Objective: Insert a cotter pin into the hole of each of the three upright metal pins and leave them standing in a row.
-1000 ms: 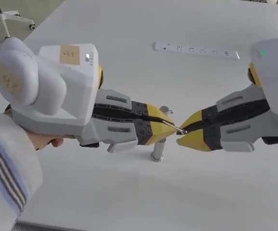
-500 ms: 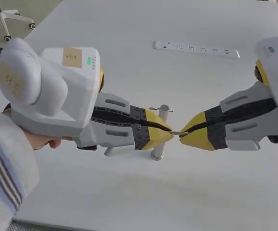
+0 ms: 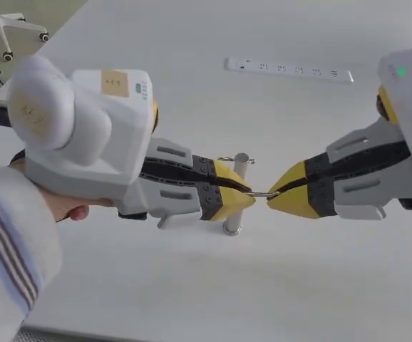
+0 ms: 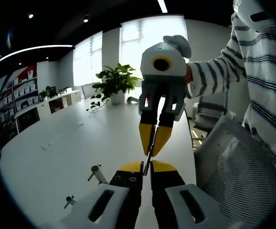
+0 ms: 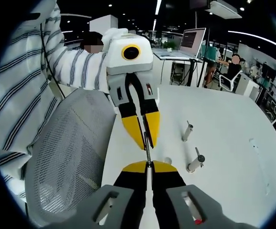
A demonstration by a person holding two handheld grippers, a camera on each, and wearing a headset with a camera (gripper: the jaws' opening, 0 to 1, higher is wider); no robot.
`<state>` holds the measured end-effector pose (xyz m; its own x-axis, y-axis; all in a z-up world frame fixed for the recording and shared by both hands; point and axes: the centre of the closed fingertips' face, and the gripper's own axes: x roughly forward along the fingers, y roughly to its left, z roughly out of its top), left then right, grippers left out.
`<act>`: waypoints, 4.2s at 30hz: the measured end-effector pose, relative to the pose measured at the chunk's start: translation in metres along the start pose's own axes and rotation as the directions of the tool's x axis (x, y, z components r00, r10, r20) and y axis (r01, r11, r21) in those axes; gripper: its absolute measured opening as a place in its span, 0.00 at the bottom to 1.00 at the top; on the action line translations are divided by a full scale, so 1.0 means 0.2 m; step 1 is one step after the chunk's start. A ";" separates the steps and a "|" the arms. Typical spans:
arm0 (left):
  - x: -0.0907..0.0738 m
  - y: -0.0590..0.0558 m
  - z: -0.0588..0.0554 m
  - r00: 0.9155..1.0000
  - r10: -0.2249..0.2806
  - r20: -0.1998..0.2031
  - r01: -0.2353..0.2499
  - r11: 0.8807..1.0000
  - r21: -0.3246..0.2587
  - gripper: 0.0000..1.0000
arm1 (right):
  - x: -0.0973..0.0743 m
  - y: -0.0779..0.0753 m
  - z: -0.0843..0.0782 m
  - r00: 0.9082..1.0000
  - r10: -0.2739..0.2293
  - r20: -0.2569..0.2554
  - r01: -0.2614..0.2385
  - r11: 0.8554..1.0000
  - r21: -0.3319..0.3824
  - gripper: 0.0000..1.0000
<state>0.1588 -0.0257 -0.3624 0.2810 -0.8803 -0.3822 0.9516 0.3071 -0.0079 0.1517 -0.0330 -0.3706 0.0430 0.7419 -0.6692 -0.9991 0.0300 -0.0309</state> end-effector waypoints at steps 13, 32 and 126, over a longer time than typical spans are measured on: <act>0.02 0.10 -0.11 0.996 0.066 -0.061 -0.070 0.996 -0.055 0.12 | -0.02 -0.10 -0.16 0.991 -0.097 -0.088 0.100 0.995 0.023 0.00; 0.13 0.16 -0.22 0.988 0.036 -0.152 -0.043 0.998 -0.043 0.19 | 0.03 -0.17 -0.34 0.981 -0.122 -0.150 0.134 0.989 0.069 0.00; 0.20 0.16 -0.31 0.973 -0.028 -0.229 0.028 1.000 -0.004 0.09 | 0.27 -0.19 -0.30 0.994 -0.052 -0.094 0.051 0.999 -0.010 0.04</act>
<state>0.1931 -0.0281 -0.4359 0.2180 -0.7826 -0.5831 0.9586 0.2838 -0.0226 0.1916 -0.0333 -0.4501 0.0945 0.6730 -0.7335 -0.9955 0.0611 -0.0722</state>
